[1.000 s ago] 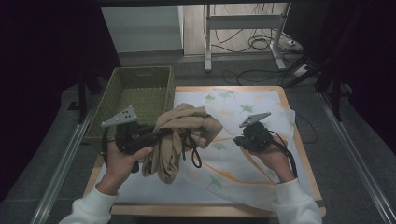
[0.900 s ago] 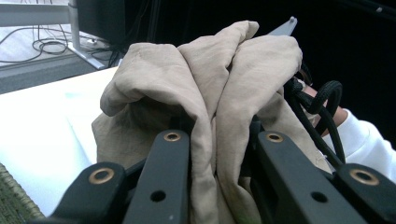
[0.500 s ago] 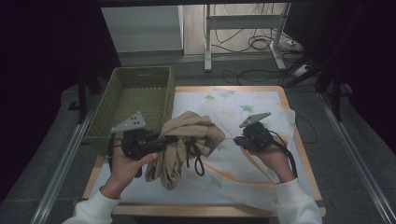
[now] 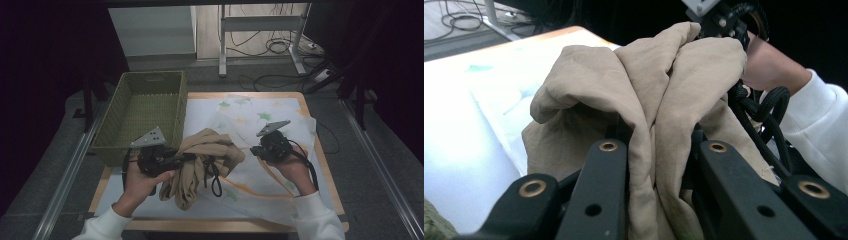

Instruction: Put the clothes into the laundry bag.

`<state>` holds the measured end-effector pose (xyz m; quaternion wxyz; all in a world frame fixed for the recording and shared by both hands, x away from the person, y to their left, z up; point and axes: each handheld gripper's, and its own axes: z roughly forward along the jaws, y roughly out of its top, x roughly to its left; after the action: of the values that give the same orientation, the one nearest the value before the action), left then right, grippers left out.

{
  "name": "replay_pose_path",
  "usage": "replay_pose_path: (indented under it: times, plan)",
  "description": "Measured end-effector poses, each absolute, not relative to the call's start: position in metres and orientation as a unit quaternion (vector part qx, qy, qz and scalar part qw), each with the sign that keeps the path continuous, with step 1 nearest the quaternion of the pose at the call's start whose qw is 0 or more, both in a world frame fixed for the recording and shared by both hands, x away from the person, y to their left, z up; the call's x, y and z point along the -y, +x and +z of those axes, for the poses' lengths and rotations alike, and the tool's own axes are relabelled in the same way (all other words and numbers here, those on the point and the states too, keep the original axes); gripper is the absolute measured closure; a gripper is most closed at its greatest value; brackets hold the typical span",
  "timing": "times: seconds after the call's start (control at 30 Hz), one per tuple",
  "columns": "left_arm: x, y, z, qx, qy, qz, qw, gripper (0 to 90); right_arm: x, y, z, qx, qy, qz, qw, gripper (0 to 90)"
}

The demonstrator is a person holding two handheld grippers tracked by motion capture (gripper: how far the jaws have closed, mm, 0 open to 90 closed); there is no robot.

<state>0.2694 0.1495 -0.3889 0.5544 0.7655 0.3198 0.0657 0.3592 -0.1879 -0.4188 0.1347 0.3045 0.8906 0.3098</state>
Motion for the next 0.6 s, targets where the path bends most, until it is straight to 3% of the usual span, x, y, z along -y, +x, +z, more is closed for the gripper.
replay_pose_path:
  times: [0.6]
  plan:
    - [-0.137, 0.266, -0.402, -0.313, 0.784, 0.055, 0.533, 79.7, 0.188, 0.358, -0.418, -0.889, 0.308, 0.312, 0.133, 86.8]
